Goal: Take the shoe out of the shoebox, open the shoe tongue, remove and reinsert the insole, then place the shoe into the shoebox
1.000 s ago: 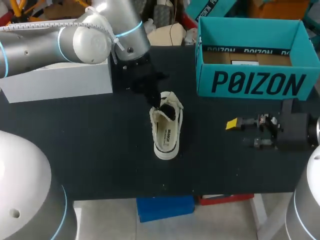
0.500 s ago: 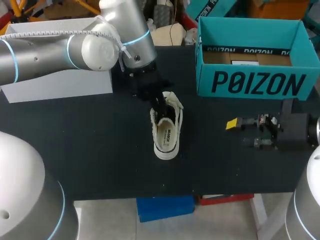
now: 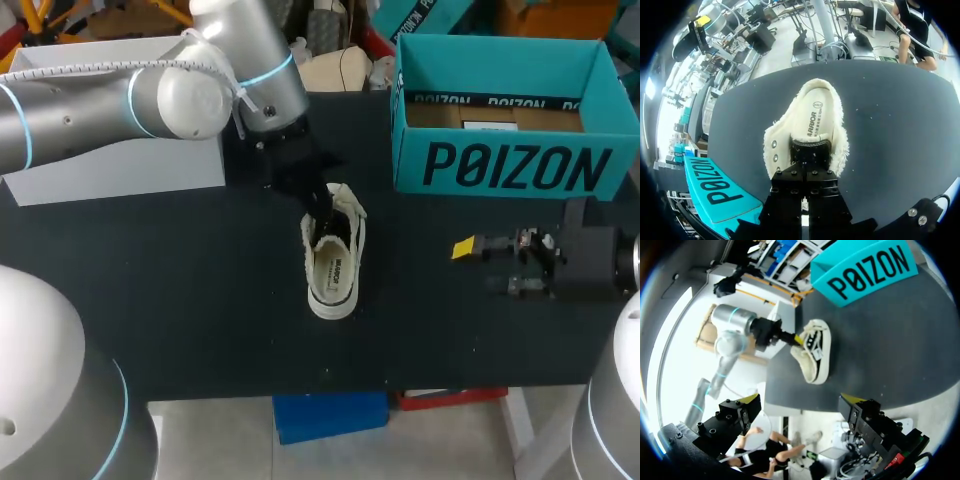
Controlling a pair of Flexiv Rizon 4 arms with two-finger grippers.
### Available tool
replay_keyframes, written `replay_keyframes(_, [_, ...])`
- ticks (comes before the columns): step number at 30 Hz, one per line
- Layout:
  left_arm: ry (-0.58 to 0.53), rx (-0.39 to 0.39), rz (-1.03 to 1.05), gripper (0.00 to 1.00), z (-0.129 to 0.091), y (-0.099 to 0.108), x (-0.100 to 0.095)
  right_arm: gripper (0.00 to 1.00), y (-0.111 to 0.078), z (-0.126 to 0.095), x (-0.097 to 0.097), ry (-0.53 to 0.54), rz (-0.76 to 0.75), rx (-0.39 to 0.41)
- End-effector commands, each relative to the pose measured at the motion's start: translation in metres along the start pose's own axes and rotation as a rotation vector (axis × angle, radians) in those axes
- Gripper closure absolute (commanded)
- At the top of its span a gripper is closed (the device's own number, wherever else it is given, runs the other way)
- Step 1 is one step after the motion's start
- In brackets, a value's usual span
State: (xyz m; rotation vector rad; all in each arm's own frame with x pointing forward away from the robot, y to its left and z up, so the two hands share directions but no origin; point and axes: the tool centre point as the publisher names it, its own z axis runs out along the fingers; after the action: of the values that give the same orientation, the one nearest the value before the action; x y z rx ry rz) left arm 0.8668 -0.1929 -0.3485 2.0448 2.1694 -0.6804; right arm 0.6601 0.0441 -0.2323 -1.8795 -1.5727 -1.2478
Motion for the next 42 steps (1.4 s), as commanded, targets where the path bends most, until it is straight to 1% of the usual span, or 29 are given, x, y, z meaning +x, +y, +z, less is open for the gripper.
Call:
replay_keyframes(1, [-0.033, -0.027, -0.006, 1.0, -0.03, -0.013, 0.008, 0.0, 0.001, 0.0, 0.0, -0.001, 0.001, 0.002])
replay_keyframes(4, [-0.051, -0.046, -0.008, 1.0, -0.044, -0.017, 0.01, 0.0, 0.001, 0.0, 0.0, -0.001, 0.001, 0.002])
replay_keyframes(7, [-0.058, -0.053, -0.008, 1.0, -0.053, -0.021, 0.013, 0.0, 0.001, 0.0, 0.0, -0.001, 0.001, 0.002])
replay_keyframes(8, [-0.06, -0.055, -0.008, 0.97, -0.055, -0.021, 0.014, 0.0, 0.001, 0.0, 0.0, -0.001, 0.001, 0.002])
replay_keyframes(10, [-0.064, -0.059, -0.005, 0.94, -0.059, -0.023, 0.016, 0.0, 0.001, 0.0, 0.0, -0.001, 0.001, 0.002])
replay_keyframes(11, [-0.065, -0.06, -0.002, 0.9, -0.061, -0.024, 0.017, 0.0, 0.001, 0.0, 0.0, -0.001, 0.001, 0.002])
replay_keyframes(15, [-0.079, -0.064, 0.011, 0.81, -0.069, -0.028, 0.016, 0.0, 0.001, 0.0, 0.0, -0.001, 0.001, 0.002])
replay_keyframes(19, [-0.084, -0.07, 0.028, 0.79, -0.074, -0.029, 0.017, 0.0, 0.001, 0.0, 0.0, -0.001, 0.001, 0.002])
replay_keyframes(21, [-0.084, -0.072, 0.03, 0.71, -0.074, -0.028, 0.018, 0.0, 0.001, 0.0, 0.0, -0.001, 0.001, 0.002])
replay_keyframes(24, [-0.091, -0.074, 0.027, 0.7, -0.075, -0.031, 0.02, 0.0, 0.001, 0.0, 0.0, -0.001, 0.001, 0.002])
replay_keyframes(25, [-0.113, -0.065, 0.006, 0.69, -0.076, -0.032, 0.021, 0.0, 0.001, 0.0, 0.0, -0.001, 0.001, 0.002])
replay_keyframes(26, [-0.141, -0.047, -0.023, 0.69, -0.077, -0.035, 0.02, 0.0, 0.001, 0.0, 0.0, -0.001, 0.001, 0.002])
replay_keyframes(27, [-0.151, -0.045, -0.038, 0.74, -0.078, -0.036, 0.02, 0.0, 0.001, 0.0, 0.0, -0.001, 0.001, 0.002])
replay_keyframes(28, [-0.168, -0.047, -0.073, 0.96, -0.08, -0.036, 0.022, 0.0, 0.001, 0.0, 0.0, -0.001, 0.001, 0.002])
replay_keyframes(29, [-0.194, -0.041, -0.117, 1.0, -0.081, -0.037, 0.022, 0.0, 0.001, 0.0, 0.0, -0.001, 0.001, 0.002])
replay_keyframes(32, [-0.261, -0.009, -0.316, 1.0, -0.085, -0.041, 0.024, 0.0, 0.001, 0.0, 0.0, -0.001, 0.001, 0.002])
replay_keyframes(33, [-0.27, 0.011, -0.387, 1.0, -0.087, -0.044, 0.025, 0.0, 0.001, 0.0, 0.0, -0.001, 0.001, 0.002])
replay_keyframes(34, [-0.258, 0.012, -0.463, 1.0, -0.088, -0.049, 0.029, 0.0, 0.001, 0.0, 0.0, -0.001, 0.001, 0.002])
replay_keyframes(36, [-0.274, 0.026, -0.593, 1.0, -0.091, -0.052, 0.033, 0.0, 0.001, 0.0, 0.0, -0.001, 0.001, 0.002])
replay_keyframes(38, [-0.277, 0.045, -0.728, 0.96, -0.095, -0.06, 0.038, 0.0, 0.001, 0.0, 0.0, -0.001, 0.001, 0.002])
replay_keyframes(39, [-0.293, 0.037, -0.82, 0.9, -0.097, -0.064, 0.042, 0.0, 0.001, 0.0, 0.0, -0.001, 0.001, 0.002])
replay_keyframes(40, [-0.319, 0.061, -0.877, 0.93, -0.098, -0.069, 0.046, 0.0, 0.001, 0.0, 0.0, -0.001, 0.001, 0.002])
replay_keyframes(41, [-0.35, 0.082, -0.949, 1.0, -0.098, -0.073, 0.049, 0.0, 0.001, 0.0, 0.0, -0.001, 0.001, 0.002])
replay_keyframes(42, [-0.372, 0.094, -0.999, 1.0, -0.099, -0.074, 0.053, 0.0, 0.001, 0.0, 0.0, -0.001, 0.001, 0.002])
